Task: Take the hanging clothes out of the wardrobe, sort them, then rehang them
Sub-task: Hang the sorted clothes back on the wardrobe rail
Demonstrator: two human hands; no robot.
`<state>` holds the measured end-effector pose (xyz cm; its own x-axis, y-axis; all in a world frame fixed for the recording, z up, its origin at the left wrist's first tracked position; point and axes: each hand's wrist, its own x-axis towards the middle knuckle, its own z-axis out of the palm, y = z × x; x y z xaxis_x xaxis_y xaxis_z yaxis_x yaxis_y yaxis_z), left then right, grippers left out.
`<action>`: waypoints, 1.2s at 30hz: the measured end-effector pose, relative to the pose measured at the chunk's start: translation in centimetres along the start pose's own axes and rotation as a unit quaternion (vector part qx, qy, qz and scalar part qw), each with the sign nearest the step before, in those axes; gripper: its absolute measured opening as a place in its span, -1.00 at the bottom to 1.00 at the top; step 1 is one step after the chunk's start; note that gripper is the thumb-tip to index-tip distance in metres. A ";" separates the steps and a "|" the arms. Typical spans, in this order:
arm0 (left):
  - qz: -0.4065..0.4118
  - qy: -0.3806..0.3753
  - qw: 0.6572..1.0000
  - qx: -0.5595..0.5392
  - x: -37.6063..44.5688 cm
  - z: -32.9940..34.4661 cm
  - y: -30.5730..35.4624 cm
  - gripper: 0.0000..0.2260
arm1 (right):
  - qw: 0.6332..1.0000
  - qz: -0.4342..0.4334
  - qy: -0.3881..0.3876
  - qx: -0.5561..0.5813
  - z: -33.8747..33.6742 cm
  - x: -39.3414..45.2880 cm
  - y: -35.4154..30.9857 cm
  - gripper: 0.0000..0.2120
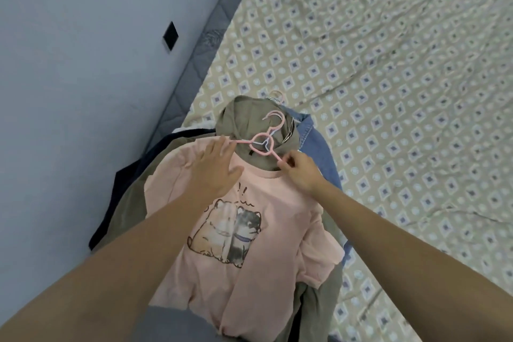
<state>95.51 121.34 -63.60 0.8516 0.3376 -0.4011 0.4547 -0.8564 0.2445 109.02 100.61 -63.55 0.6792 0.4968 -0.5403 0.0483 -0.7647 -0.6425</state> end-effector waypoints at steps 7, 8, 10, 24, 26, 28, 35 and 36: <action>-0.024 0.068 0.995 -0.073 -6.0 -5.3 4.4 -0.34 | 0.993 -0.101 0.001 0.058 -3.2 -6.3 -3.9 -0.84; -0.024 0.084 0.992 -0.095 -7.2 -6.1 5.1 -0.33 | 0.990 -0.120 0.003 0.069 -4.1 -7.5 -4.5 -0.85; -0.039 0.118 0.981 -0.149 -9.8 -7.8 6.6 -0.27 | 0.983 -0.165 -0.006 0.074 -6.0 -10.2 -6.0 -0.84; -0.158 0.436 0.821 -0.334 -43.0 -17.3 25.3 -0.39 | 0.878 -0.428 -0.198 0.088 -15.5 -43.5 -13.8 -0.74; -0.178 0.455 0.812 -0.320 -48.1 -17.7 27.2 -0.46 | 0.866 -0.433 -0.231 0.097 -15.7 -47.3 -14.3 -0.75; -0.217 0.463 0.801 -0.311 -53.0 -17.5 28.7 -0.55 | 0.857 -0.435 -0.259 0.100 -15.8 -50.8 -14.7 -0.78; -0.252 0.498 0.755 -0.343 -66.3 -12.2 37.2 -0.41 | 0.831 -0.425 -0.353 0.067 -13.9 -61.9 -12.5 -0.77; -0.253 0.497 0.753 -0.349 -67.7 -10.8 38.8 -0.42 | 0.825 -0.430 -0.362 0.063 -13.6 -63.6 -11.9 -0.76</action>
<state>58.28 69.48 -17.43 0.1394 0.9746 0.1754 0.5166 -0.2227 0.8267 75.25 72.52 -14.16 -0.1830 0.9831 -0.0093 0.1767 0.0236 -0.9840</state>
